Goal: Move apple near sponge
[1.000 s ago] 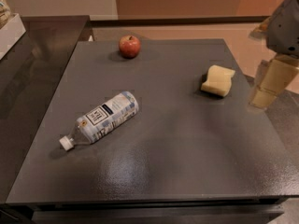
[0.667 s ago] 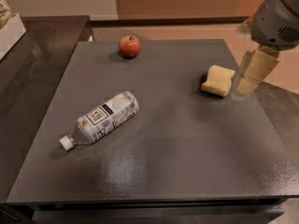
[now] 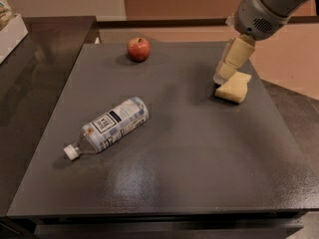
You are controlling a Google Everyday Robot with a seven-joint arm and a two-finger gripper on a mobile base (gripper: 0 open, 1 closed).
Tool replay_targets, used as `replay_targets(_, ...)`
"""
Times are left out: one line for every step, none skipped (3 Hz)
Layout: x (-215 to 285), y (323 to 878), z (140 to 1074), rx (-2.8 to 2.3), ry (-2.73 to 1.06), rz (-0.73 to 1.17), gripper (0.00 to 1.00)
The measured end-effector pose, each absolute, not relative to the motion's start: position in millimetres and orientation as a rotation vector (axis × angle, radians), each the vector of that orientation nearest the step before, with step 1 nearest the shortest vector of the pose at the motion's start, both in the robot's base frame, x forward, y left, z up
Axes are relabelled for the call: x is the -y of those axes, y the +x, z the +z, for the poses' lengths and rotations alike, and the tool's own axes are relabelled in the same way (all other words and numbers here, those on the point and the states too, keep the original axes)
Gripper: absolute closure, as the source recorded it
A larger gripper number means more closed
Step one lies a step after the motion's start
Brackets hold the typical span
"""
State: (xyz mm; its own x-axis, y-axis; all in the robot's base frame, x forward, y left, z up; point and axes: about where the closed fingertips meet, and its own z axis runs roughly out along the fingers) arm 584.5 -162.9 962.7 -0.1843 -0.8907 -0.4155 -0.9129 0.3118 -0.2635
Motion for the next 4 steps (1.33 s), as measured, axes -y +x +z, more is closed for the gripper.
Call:
replay_targets(136,627,955,-2.08,-1.548,0.091,0.0)
replay_targets(107,663,945,-2.091,-1.496,0.116,0.0)
replay_targets(77,691,936,-2.099,-1.445,0.154,0.0)
replay_targets(46,716,928,-2.089,-1.373,0.221,0.0)
